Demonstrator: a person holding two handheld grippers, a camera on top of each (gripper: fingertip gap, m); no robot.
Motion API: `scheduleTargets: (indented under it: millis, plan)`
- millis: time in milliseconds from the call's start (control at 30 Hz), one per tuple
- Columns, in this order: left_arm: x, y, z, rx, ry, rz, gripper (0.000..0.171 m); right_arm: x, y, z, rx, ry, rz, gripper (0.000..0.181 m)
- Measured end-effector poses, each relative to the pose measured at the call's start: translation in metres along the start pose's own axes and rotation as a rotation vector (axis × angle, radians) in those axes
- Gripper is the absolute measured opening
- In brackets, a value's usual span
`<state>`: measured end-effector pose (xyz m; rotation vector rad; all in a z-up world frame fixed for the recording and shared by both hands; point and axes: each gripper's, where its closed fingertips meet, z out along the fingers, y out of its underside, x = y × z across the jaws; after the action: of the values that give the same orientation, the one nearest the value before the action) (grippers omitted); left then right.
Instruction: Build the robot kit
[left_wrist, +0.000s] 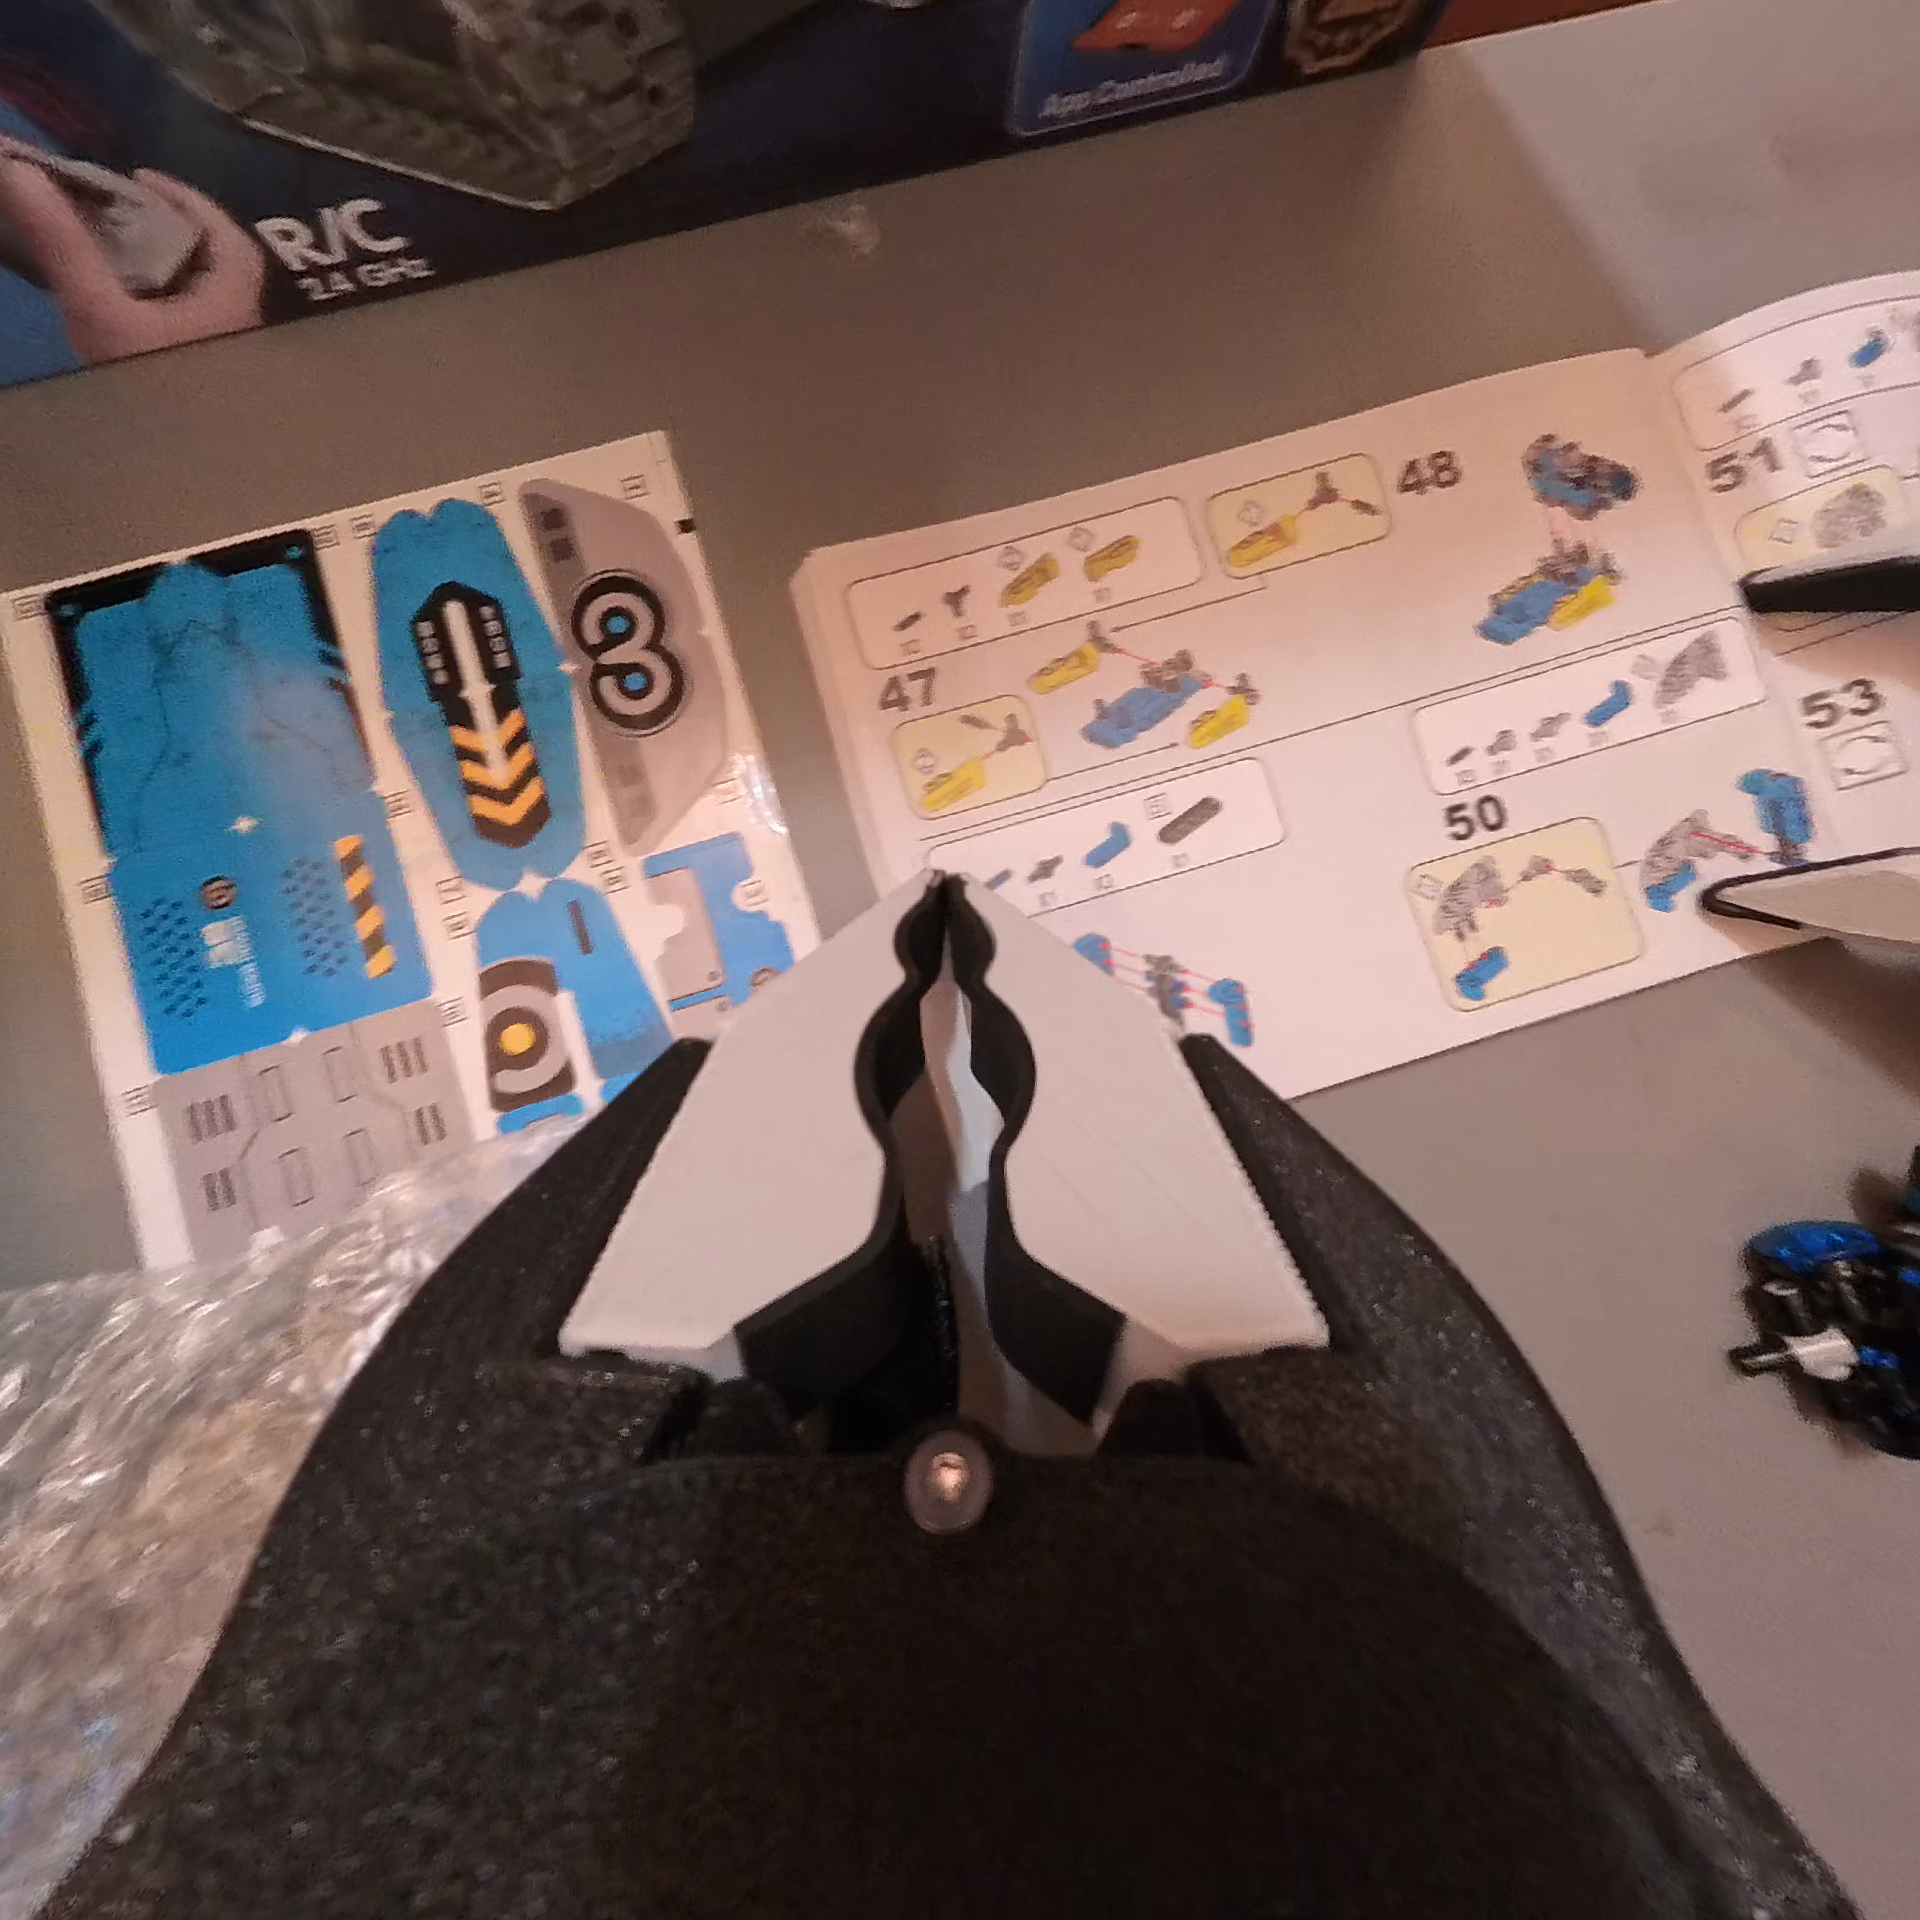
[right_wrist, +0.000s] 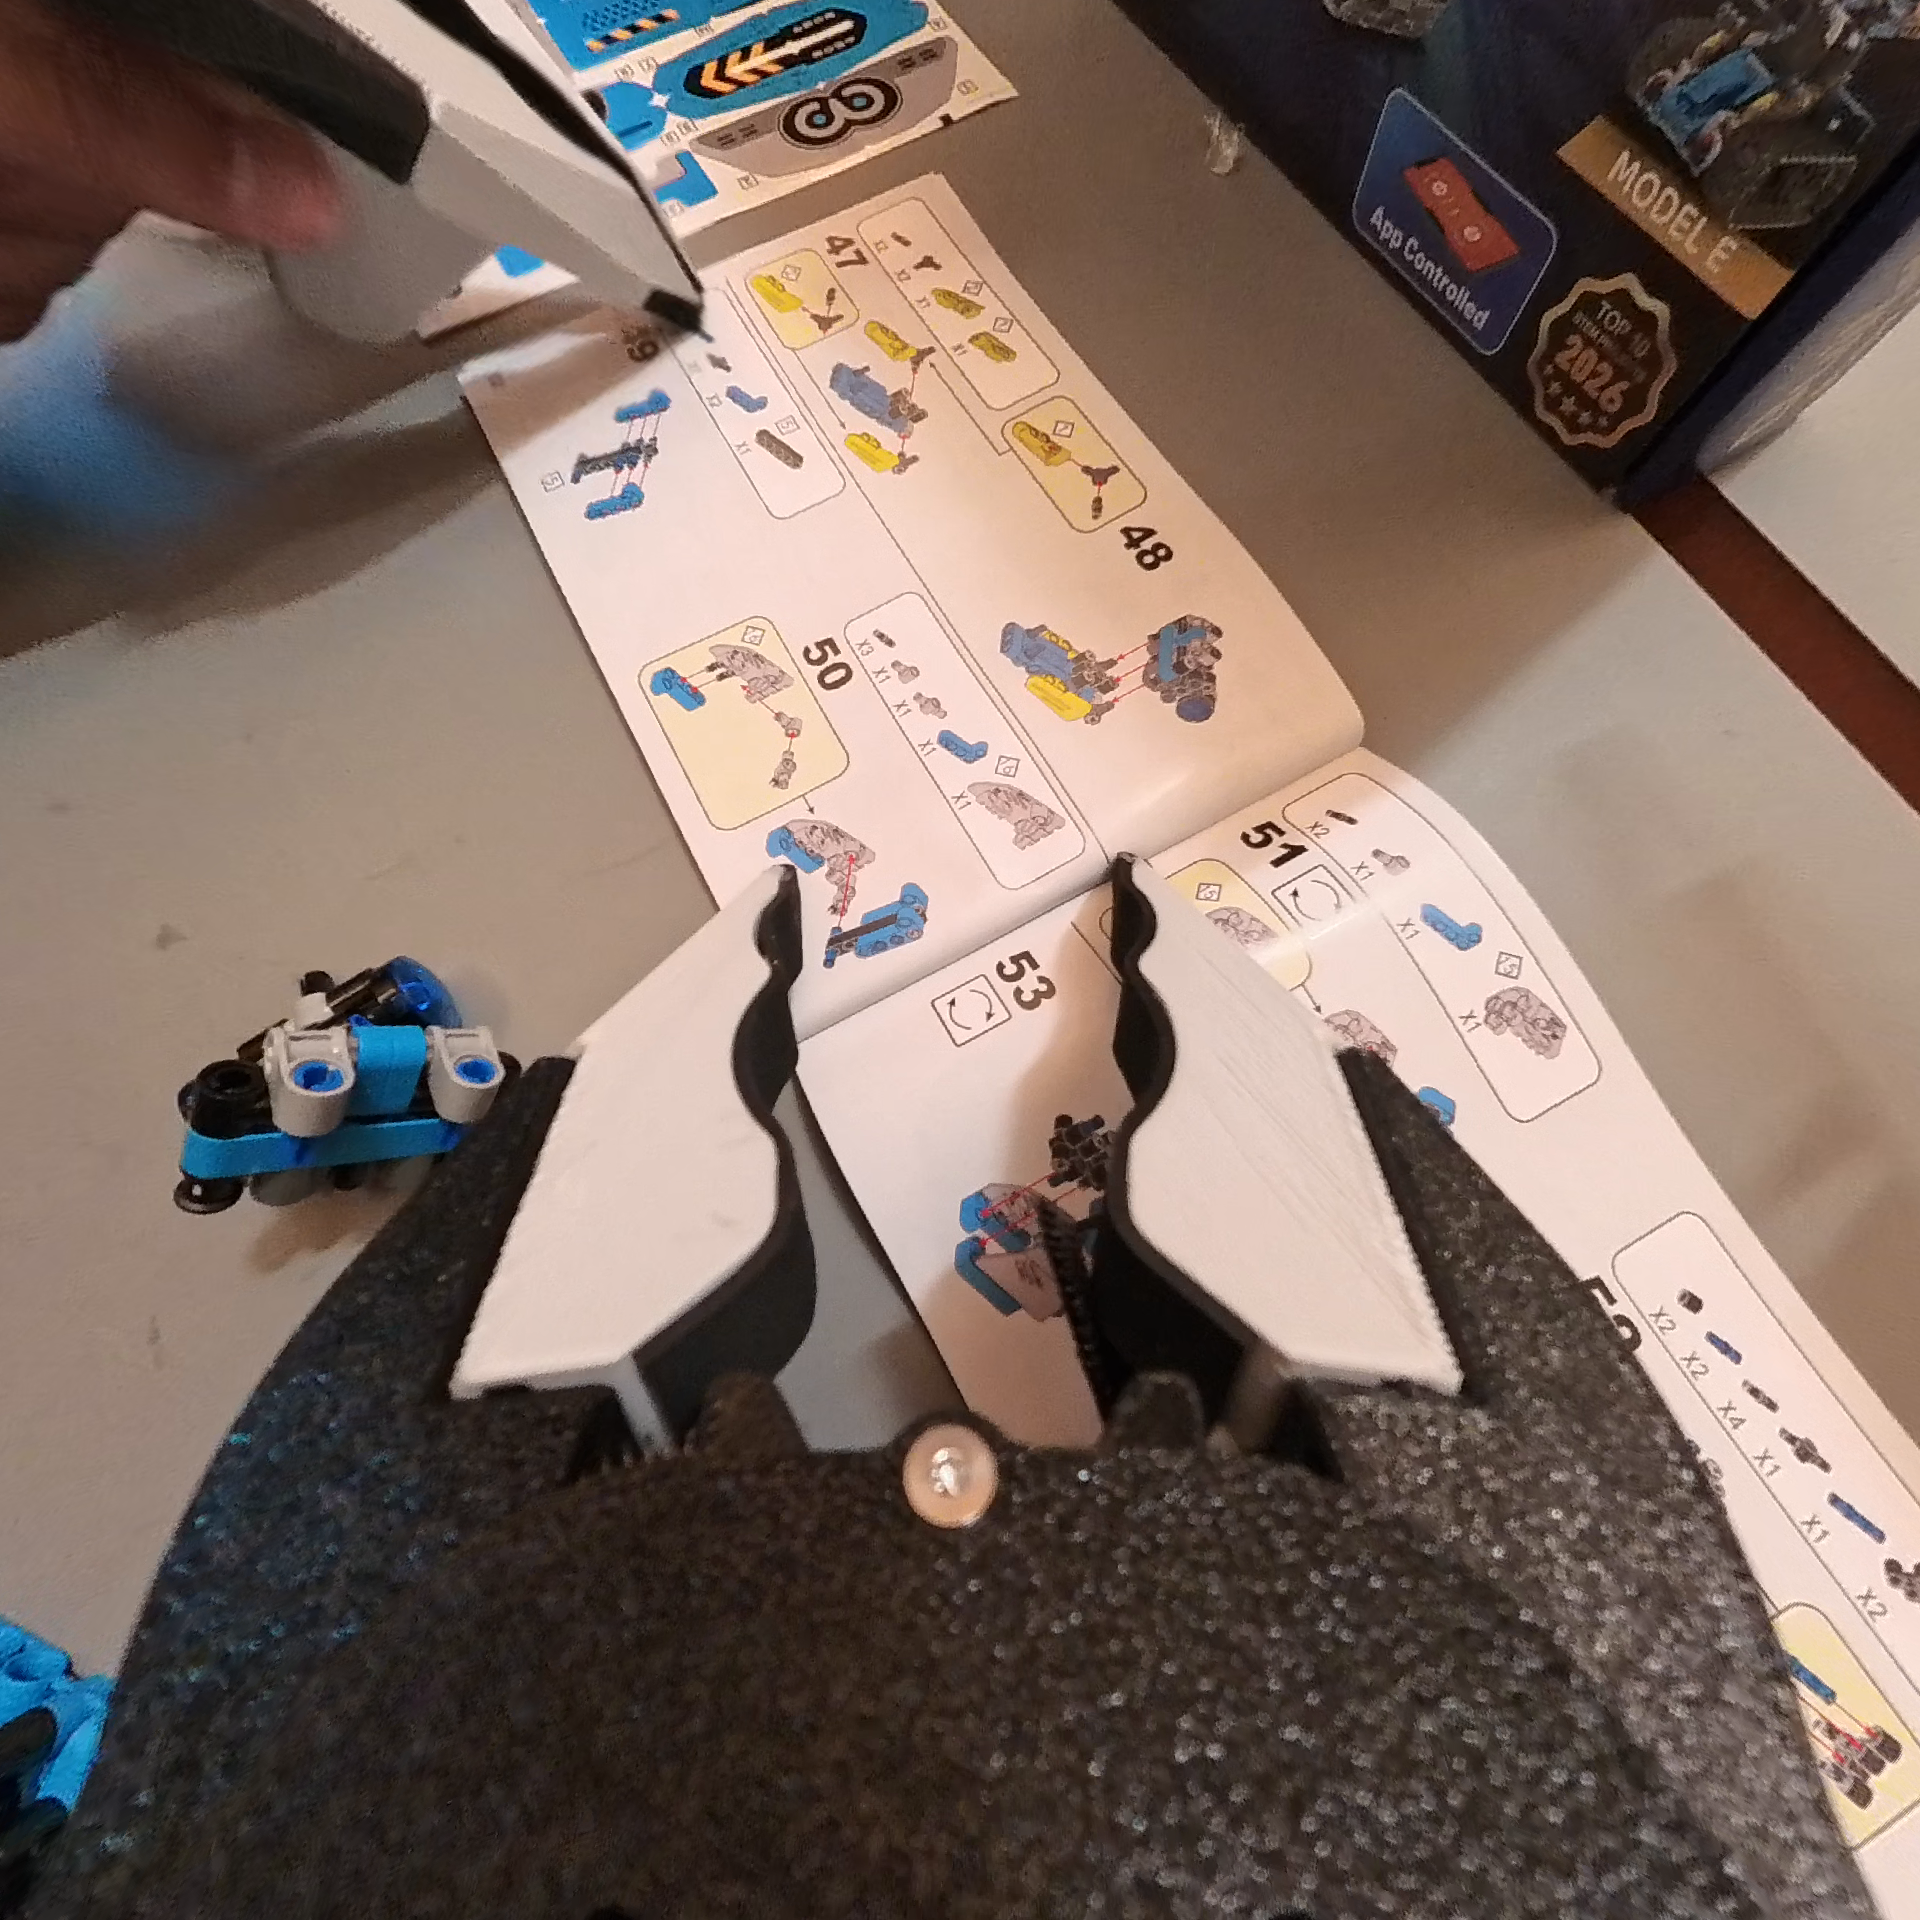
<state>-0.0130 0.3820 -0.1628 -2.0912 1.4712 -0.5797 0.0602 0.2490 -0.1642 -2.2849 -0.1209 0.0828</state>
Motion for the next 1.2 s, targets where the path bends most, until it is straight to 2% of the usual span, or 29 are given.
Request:
scheduleTargets:
  millis: [100,200,267,367,433,533,733,1067,1100,1200]
  plan:
    - [-0.003,-0.001,-0.002,0.012,-0.017,0.003,0.000,0.000,0.000,-0.001,0.004,-0.007,0.007,0.060]
    - [-0.017,-0.014,-0.012,0.083,-0.123,-0.004,0.000,-0.001,0.001,-0.002,0.005,-0.010,0.006,0.060]
    - [-0.016,-0.025,-0.020,0.151,-0.133,-0.021,0.000,-0.003,0.003,-0.003,0.004,-0.023,-0.003,0.060]
    - [0.031,-0.023,-0.019,0.122,0.128,-0.024,0.000,-0.007,0.006,-0.008,0.001,-0.062,-0.022,0.060]
    - [0.049,-0.016,-0.014,0.092,0.214,-0.021,0.000,-0.009,0.008,-0.010,0.003,-0.094,-0.028,0.060]
    - [0.034,0.002,-0.001,0.009,0.113,0.006,0.000,-0.010,0.009,-0.012,0.006,-0.106,-0.026,0.059]
    - [0.031,0.001,0.001,0.015,0.081,0.011,0.000,-0.008,0.009,-0.011,0.006,-0.053,-0.048,0.059]
    - [0.031,0.001,0.002,0.032,0.079,0.013,0.000,-0.007,0.008,-0.013,0.022,-0.047,-0.030,0.060]
    - [0.031,0.001,0.002,0.034,0.080,0.010,0.000,-0.002,0.005,-0.015,0.044,-0.013,-0.023,0.064]
    - [0.031,0.001,0.002,0.036,0.076,0.004,0.000,0.016,-0.015,-0.033,0.206,0.093,0.036,0.055]
